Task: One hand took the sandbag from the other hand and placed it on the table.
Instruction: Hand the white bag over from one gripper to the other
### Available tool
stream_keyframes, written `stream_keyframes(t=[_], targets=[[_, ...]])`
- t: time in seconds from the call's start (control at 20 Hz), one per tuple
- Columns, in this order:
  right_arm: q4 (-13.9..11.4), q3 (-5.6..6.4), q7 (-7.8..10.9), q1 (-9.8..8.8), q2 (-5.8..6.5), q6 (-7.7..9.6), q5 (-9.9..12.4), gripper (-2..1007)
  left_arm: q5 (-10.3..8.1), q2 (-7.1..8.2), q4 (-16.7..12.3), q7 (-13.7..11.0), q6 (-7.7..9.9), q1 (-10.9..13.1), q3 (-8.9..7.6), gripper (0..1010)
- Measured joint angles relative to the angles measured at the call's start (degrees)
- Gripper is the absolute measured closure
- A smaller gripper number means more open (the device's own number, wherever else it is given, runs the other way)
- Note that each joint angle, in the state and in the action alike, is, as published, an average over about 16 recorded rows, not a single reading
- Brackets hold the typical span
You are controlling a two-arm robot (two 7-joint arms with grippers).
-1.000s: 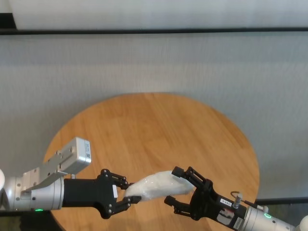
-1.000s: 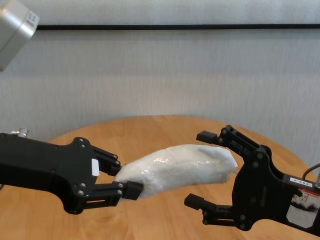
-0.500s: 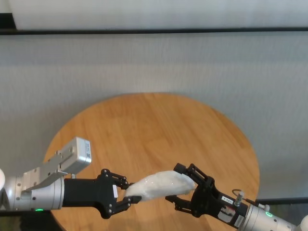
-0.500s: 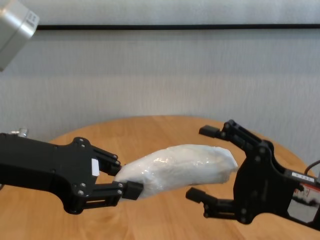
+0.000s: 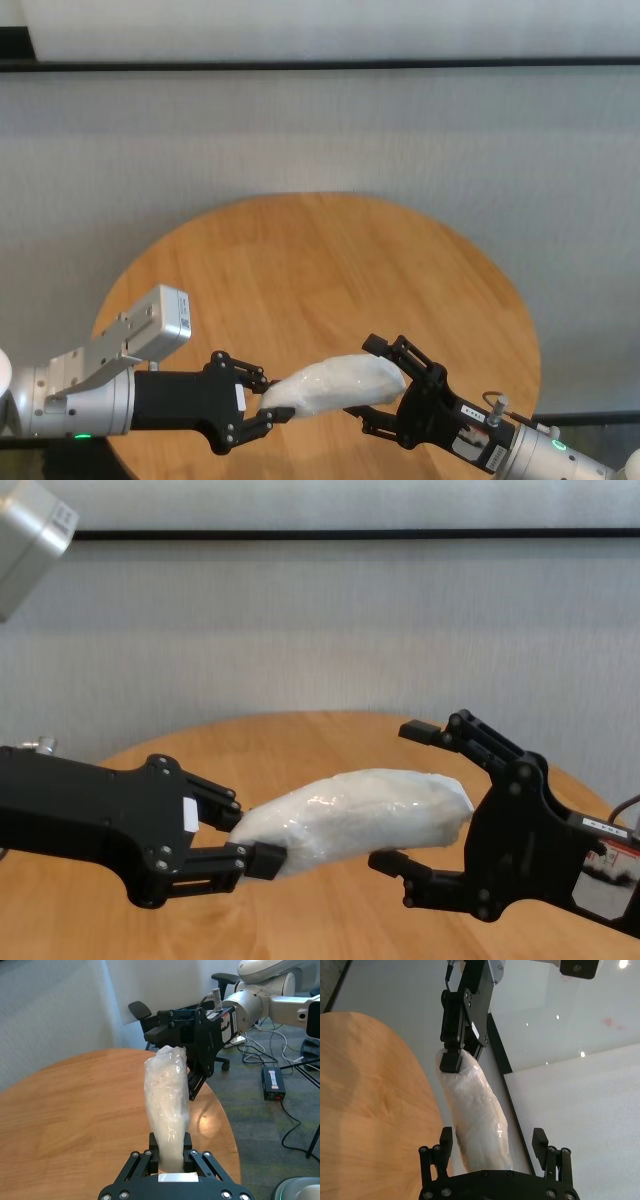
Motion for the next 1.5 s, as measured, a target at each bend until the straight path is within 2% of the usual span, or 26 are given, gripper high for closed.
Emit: stream_keyframes(t=[0.45,0.65,1.5], targets=[[0.1,0.02,-0.18,0.02,0.02,-0.11,-0.3,13,0.0,0.0,0.0,0.0,0.0,0.0,0.0,732],[0.1,0.01,-0.24,0.04,0.04,-0.18,-0.4,49,0.0,0.0,0.0,0.0,0.0,0.0,0.0,732],[0.2,-0.02,-0.36,0.11,0.1,-0.35,-0.7,428,0.0,0.0,0.0,0.0,0.0,0.0,0.0,732]])
